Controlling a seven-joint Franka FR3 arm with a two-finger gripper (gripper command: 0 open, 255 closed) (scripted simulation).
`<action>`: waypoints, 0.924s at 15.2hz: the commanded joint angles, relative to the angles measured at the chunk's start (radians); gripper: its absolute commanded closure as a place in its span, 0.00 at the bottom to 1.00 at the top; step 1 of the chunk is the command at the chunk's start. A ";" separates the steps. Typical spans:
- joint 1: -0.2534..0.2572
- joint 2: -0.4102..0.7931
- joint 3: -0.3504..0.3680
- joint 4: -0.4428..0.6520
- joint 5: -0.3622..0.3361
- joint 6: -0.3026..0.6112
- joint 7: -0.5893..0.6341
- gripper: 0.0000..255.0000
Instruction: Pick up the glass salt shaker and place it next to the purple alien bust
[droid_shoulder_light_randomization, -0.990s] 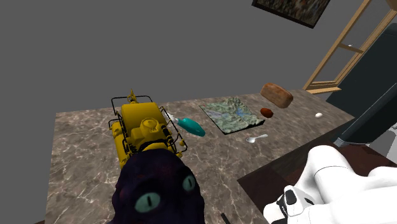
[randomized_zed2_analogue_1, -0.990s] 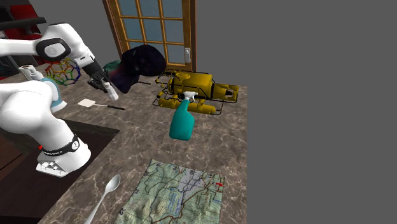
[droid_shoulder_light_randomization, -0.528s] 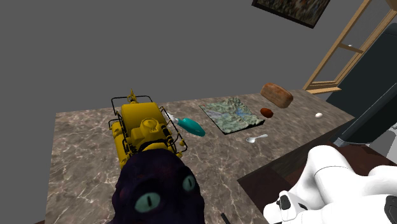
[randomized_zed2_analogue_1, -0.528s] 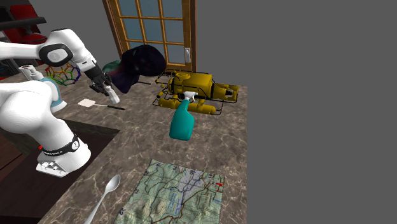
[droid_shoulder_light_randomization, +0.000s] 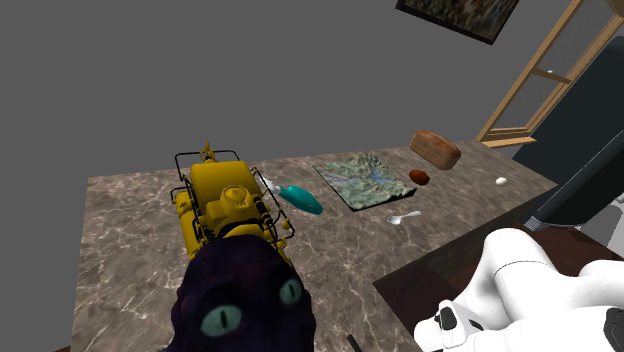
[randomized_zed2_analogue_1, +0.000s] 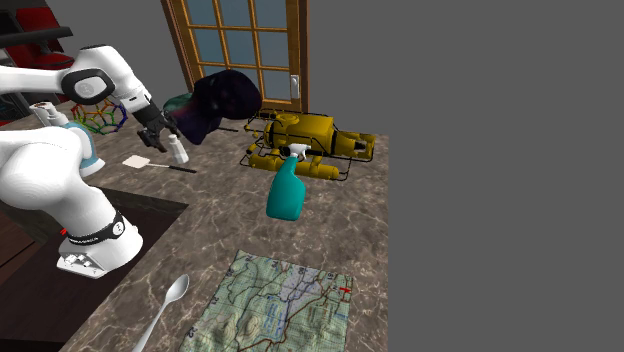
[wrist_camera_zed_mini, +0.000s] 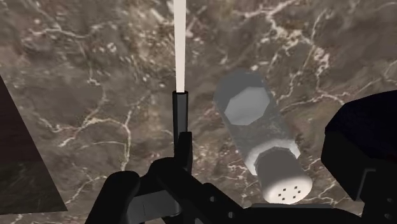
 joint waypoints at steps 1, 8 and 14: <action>-0.001 0.000 0.000 0.000 0.000 0.001 0.000 0.00; 0.031 -0.088 -0.133 0.055 -0.112 -0.152 0.032 0.00; 0.031 -0.088 -0.133 0.055 -0.112 -0.152 0.032 0.00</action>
